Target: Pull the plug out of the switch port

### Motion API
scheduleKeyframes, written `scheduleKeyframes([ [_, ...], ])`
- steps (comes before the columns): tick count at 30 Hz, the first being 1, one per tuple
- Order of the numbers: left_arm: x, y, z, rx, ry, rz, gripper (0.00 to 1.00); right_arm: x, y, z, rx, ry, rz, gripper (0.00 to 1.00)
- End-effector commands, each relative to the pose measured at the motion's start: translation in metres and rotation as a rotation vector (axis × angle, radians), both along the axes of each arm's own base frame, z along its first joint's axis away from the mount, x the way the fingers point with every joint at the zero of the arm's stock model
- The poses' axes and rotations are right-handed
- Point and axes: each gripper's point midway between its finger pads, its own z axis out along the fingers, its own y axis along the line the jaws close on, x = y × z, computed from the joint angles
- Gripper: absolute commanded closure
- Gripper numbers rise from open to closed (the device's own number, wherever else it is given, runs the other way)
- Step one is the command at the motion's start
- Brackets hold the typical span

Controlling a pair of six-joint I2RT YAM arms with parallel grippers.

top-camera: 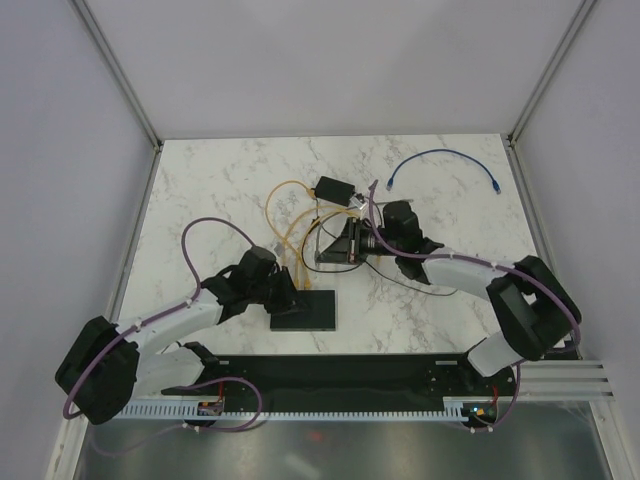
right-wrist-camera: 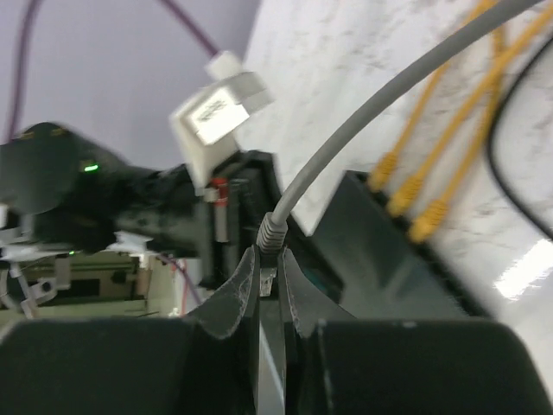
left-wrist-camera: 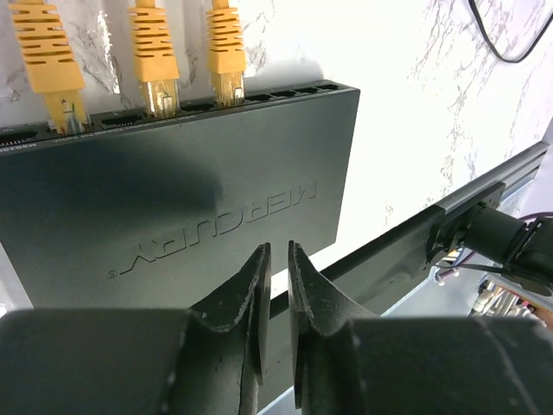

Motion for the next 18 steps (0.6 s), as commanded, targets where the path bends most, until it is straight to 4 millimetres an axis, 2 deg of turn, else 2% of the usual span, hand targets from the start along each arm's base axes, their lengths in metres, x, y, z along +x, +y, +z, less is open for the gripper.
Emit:
scheduleKeyframes([
  [1, -0.002, 0.0, 0.004, 0.011, -0.046, -0.059, 0.79, -0.035, -0.002, 0.056, 0.137, -0.038, 0.117, 1.0],
  [2, -0.002, 0.0, 0.005, 0.014, -0.051, -0.064, 0.79, -0.039, -0.003, 0.066, 0.154, -0.036, 0.118, 1.0],
  [3, -0.002, 0.001, 0.005, 0.015, -0.051, -0.063, 0.79, -0.045, -0.007, 0.084, 0.182, -0.071, 0.122, 1.0],
  [5, -0.001, 0.001, 0.007, 0.011, -0.064, -0.061, 0.79, -0.051, -0.011, 0.1, 0.194, -0.091, 0.122, 1.0],
  [6, -0.001, 0.001, 0.008, 0.01, -0.067, -0.06, 0.79, -0.055, -0.013, 0.119, 0.217, -0.13, 0.122, 1.0],
  [8, 0.0, 0.001, 0.011, 0.005, -0.081, -0.058, 0.78, -0.06, -0.016, 0.134, 0.236, -0.15, 0.127, 1.0],
  [10, 0.001, 0.001, 0.014, -0.002, -0.091, -0.061, 0.78, -0.066, -0.018, 0.161, 0.281, -0.182, 0.136, 1.0],
  [15, 0.002, -0.003, 0.031, -0.047, -0.134, -0.068, 0.78, -0.079, -0.025, 0.221, 0.406, -0.232, 0.154, 1.0],
  [18, 0.002, -0.005, 0.042, -0.067, -0.159, -0.081, 0.78, -0.08, -0.026, 0.247, 0.445, -0.289, 0.155, 1.0],
])
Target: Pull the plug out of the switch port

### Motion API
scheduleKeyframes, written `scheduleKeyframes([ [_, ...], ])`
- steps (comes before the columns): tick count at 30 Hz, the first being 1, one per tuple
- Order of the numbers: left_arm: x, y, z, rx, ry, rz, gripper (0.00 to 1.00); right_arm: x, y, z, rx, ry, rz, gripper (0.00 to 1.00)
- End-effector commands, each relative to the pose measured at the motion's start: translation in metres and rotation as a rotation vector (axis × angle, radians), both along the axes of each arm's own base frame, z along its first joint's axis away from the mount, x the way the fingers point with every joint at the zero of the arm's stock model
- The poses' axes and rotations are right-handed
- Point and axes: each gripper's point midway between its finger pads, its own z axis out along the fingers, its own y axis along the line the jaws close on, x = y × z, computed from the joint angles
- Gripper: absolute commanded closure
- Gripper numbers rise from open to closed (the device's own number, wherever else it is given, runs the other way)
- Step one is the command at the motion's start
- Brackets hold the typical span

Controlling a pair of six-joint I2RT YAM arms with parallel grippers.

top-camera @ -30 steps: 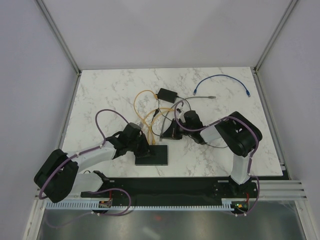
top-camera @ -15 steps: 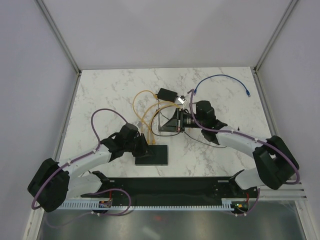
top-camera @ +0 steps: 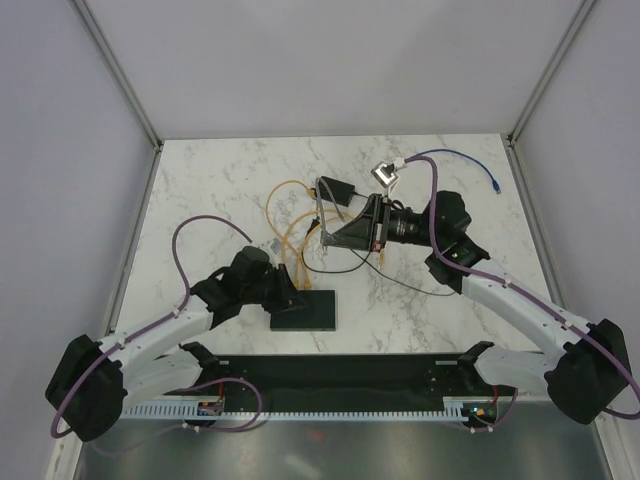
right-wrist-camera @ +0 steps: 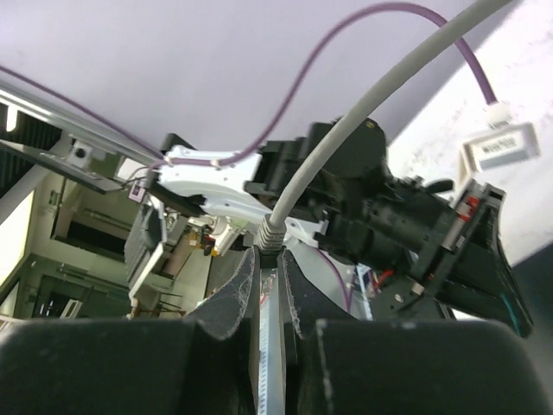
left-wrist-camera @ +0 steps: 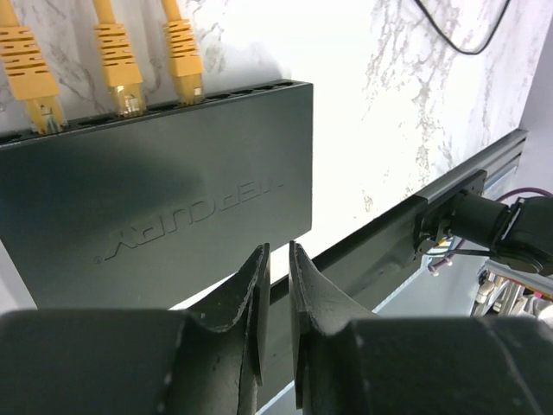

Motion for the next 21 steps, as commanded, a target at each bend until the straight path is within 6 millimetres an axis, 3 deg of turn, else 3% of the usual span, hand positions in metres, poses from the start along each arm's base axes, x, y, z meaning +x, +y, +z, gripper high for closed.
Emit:
scheduleKeyframes([
  [1, 0.002, -0.006, 0.023, -0.031, -0.075, -0.051, 0.78, -0.013, -0.005, 0.064, 0.131, -0.109, 0.03, 1.0],
  [3, 0.002, -0.007, 0.03, -0.045, -0.089, -0.058, 0.78, -0.014, -0.006, 0.082, 0.174, -0.134, 0.031, 1.0],
  [5, -0.001, -0.007, 0.03, -0.049, -0.084, -0.065, 0.78, -0.007, -0.003, 0.081, 0.127, -0.157, 0.004, 1.0],
  [6, -0.002, -0.007, 0.032, -0.057, -0.092, -0.068, 0.78, 0.003, -0.005, 0.099, 0.113, -0.217, -0.066, 1.0],
  [7, -0.002, -0.006, 0.033, -0.058, -0.094, -0.07, 0.78, 0.012, -0.004, 0.078, -0.008, -0.15, -0.107, 1.0],
  [8, -0.004, -0.005, 0.03, -0.051, -0.089, -0.073, 0.78, 0.024, -0.007, 0.074, -0.075, -0.242, -0.164, 1.0],
  [9, -0.005, -0.004, 0.03, -0.05, -0.09, -0.074, 0.78, 0.036, -0.013, 0.092, -0.101, -0.277, -0.256, 1.0],
  [10, -0.006, -0.003, 0.031, -0.054, -0.096, -0.076, 0.78, 0.045, -0.02, 0.076, -0.201, -0.229, -0.308, 1.0],
  [11, -0.007, -0.002, 0.028, -0.048, -0.093, -0.075, 0.78, 0.055, -0.026, 0.072, -0.262, -0.263, -0.361, 1.0],
  [12, -0.007, -0.001, 0.028, -0.048, -0.095, -0.074, 0.77, 0.062, -0.033, 0.083, -0.281, -0.278, -0.415, 1.0],
  [13, -0.008, -0.001, 0.028, -0.049, -0.098, -0.075, 0.77, 0.077, -0.045, 0.07, -0.36, -0.238, -0.519, 1.0],
  [16, -0.008, -0.001, 0.027, -0.046, -0.098, -0.077, 0.77, 0.099, -0.066, 0.057, -0.433, -0.197, -0.665, 1.0],
  [21, -0.006, 0.0, 0.029, -0.048, -0.108, -0.071, 0.77, 0.151, -0.104, 0.011, -0.577, -0.113, -0.901, 1.0],
])
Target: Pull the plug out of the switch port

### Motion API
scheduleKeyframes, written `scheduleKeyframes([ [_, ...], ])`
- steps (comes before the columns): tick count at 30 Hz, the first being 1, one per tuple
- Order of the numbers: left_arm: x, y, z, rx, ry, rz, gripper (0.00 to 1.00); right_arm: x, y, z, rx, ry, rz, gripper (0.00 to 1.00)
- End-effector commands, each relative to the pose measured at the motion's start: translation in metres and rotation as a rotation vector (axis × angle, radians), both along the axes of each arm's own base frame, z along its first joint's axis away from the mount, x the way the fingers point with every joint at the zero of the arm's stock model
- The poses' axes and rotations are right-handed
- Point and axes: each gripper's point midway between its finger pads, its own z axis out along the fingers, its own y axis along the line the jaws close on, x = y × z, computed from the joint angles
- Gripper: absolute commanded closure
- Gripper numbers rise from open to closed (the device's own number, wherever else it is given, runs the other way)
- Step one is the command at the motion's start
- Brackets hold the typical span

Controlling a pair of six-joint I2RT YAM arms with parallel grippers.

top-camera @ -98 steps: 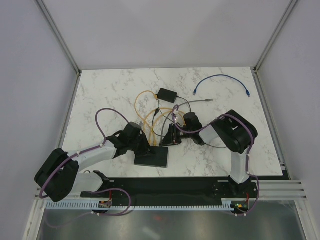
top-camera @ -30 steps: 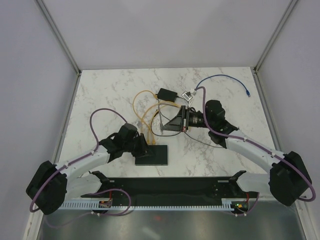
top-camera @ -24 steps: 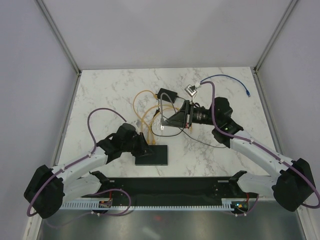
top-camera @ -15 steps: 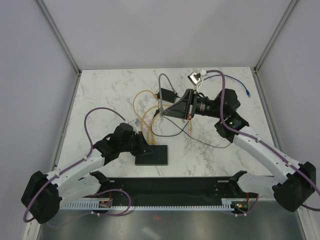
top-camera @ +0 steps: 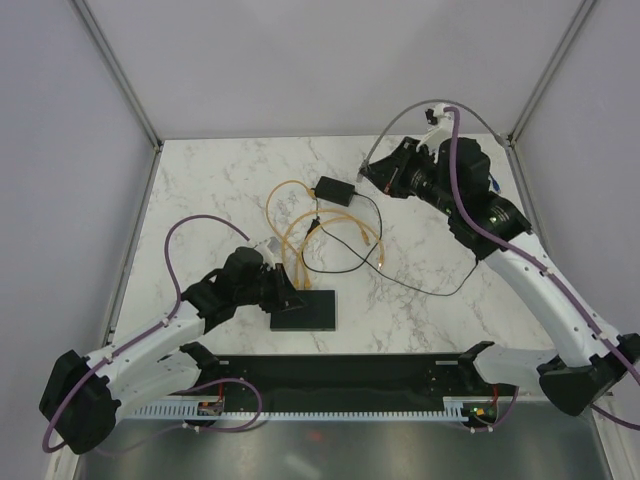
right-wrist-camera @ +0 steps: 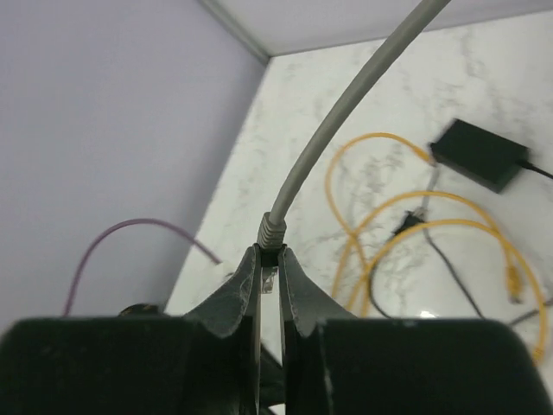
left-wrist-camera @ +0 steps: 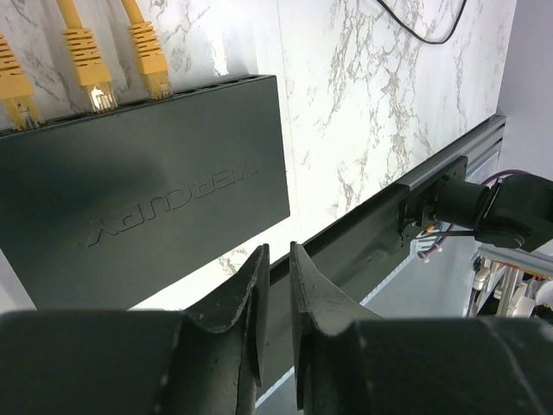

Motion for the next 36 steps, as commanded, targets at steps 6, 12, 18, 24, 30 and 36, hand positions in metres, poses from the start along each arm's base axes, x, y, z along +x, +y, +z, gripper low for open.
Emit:
scheduleKeyframes([
  [6, 0.001, -0.002, 0.007, -0.002, -0.044, -0.027, 0.77, 0.104, -0.083, -0.11, -0.259, 0.122, -0.356, 1.0],
  [12, 0.001, -0.003, 0.004, 0.0, -0.026, -0.032, 0.77, 0.157, -0.111, -0.164, -0.336, 0.145, -0.384, 1.0],
  [18, 0.001, -0.002, -0.001, 0.016, -0.011, -0.02, 0.77, 0.186, -0.1, -0.221, -0.384, 0.208, -0.242, 1.0],
  [24, -0.003, -0.001, -0.001, 0.016, 0.011, -0.017, 0.77, 0.192, -0.092, -0.266, -0.363, 0.309, -0.183, 0.99],
  [30, -0.005, 0.004, 0.002, 0.024, 0.005, -0.008, 0.77, 0.195, -0.085, -0.296, -0.335, 0.364, -0.167, 0.91],
  [36, -0.008, 0.009, -0.003, 0.021, 0.026, 0.028, 0.77, 0.209, -0.084, -0.313, -0.366, 0.397, -0.16, 0.63],
])
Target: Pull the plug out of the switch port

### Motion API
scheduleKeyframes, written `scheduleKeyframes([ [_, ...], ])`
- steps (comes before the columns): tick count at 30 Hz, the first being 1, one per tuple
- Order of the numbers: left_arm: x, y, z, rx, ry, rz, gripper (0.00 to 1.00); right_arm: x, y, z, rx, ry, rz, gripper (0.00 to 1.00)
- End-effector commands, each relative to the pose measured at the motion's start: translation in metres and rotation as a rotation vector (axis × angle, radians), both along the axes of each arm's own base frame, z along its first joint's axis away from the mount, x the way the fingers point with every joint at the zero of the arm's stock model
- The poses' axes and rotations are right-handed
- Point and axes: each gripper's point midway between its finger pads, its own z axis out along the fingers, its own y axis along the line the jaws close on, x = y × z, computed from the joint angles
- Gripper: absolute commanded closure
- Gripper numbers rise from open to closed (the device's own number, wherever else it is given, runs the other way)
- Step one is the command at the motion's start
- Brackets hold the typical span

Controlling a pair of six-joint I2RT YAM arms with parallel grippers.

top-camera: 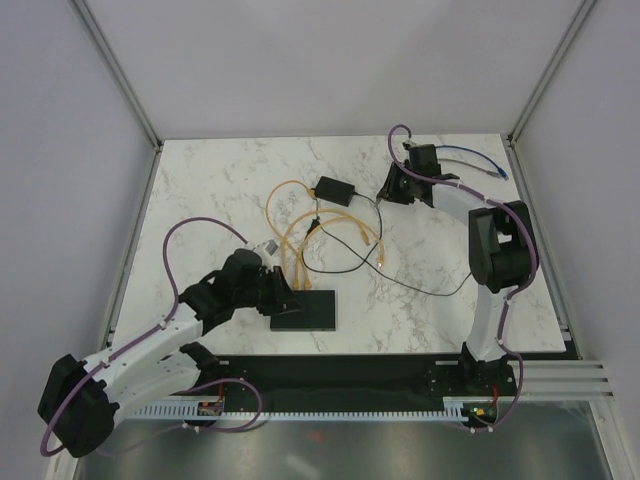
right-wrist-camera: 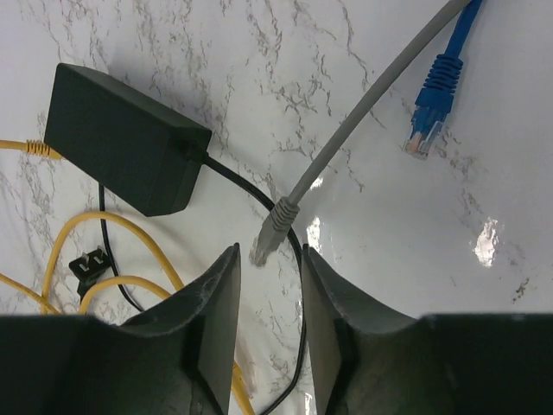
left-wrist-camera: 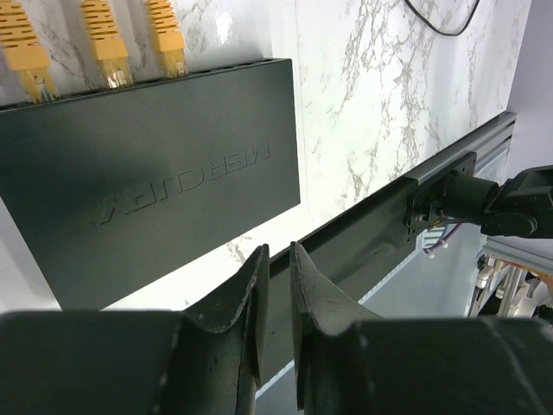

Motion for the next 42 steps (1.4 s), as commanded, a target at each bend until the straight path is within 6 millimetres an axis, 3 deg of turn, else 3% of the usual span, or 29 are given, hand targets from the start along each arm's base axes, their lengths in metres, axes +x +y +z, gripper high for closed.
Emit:
scheduleKeyframes([
  [1, -0.001, 0.003, 0.003, -0.007, -0.006, 0.029, 0.77, 0.023, 0.004, 0.021, 0.011, -0.07, 0.017, 0.57],
  [6, 0.0, 0.008, 0.003, 0.015, -0.004, 0.048, 0.77, 0.013, 0.002, 0.041, 0.003, -0.106, 0.028, 0.48],
  [8, -0.001, 0.01, 0.001, 0.036, -0.001, 0.048, 0.77, -0.003, 0.004, 0.038, 0.005, -0.093, 0.042, 0.46],
  [9, 0.002, 0.011, 0.003, 0.043, -0.009, 0.06, 0.77, -0.009, 0.006, 0.051, 0.004, -0.119, 0.047, 0.45],
  [10, 0.003, 0.013, 0.001, 0.055, -0.007, 0.064, 0.77, -0.025, 0.009, 0.041, -0.012, -0.095, 0.058, 0.45],
  [11, 0.004, 0.014, 0.001, 0.065, -0.006, 0.069, 0.77, -0.033, 0.013, 0.044, -0.008, -0.103, 0.073, 0.45],
  [12, 0.006, 0.017, 0.001, 0.084, -0.011, 0.083, 0.77, -0.042, 0.018, 0.058, 0.002, -0.134, 0.089, 0.45],
  [13, 0.008, 0.018, 0.001, 0.094, -0.012, 0.091, 0.76, -0.062, 0.028, 0.045, 0.003, -0.103, 0.124, 0.45],
  [15, 0.011, 0.025, -0.004, 0.143, -0.005, 0.117, 0.76, -0.082, 0.044, 0.059, 0.048, -0.134, 0.188, 0.46],
  [16, 0.012, 0.029, -0.007, 0.171, 0.004, 0.131, 0.76, -0.102, 0.056, 0.049, 0.06, -0.103, 0.226, 0.45],
  [18, 0.016, 0.04, -0.017, 0.258, 0.042, 0.163, 0.76, -0.126, 0.081, 0.056, 0.097, -0.118, 0.307, 0.46],
  [19, 0.018, 0.041, -0.019, 0.276, 0.048, 0.164, 0.76, -0.14, 0.089, 0.05, 0.113, -0.101, 0.336, 0.46],
  [23, 0.022, 0.041, -0.028, 0.318, 0.089, 0.167, 0.76, -0.178, 0.134, 0.054, 0.231, -0.086, 0.507, 0.46],
  [28, 0.029, 0.042, -0.032, 0.334, 0.092, 0.199, 0.76, -0.214, 0.165, 0.035, 0.314, 0.015, 0.642, 0.46],
  [34, 0.028, 0.041, -0.042, 0.322, 0.119, 0.219, 0.76, -0.238, 0.187, 0.015, 0.35, 0.096, 0.737, 0.43],
  [42, 0.025, 0.038, -0.047, 0.306, 0.135, 0.212, 0.76, -0.241, 0.203, -0.007, 0.348, 0.155, 0.764, 0.42],
])
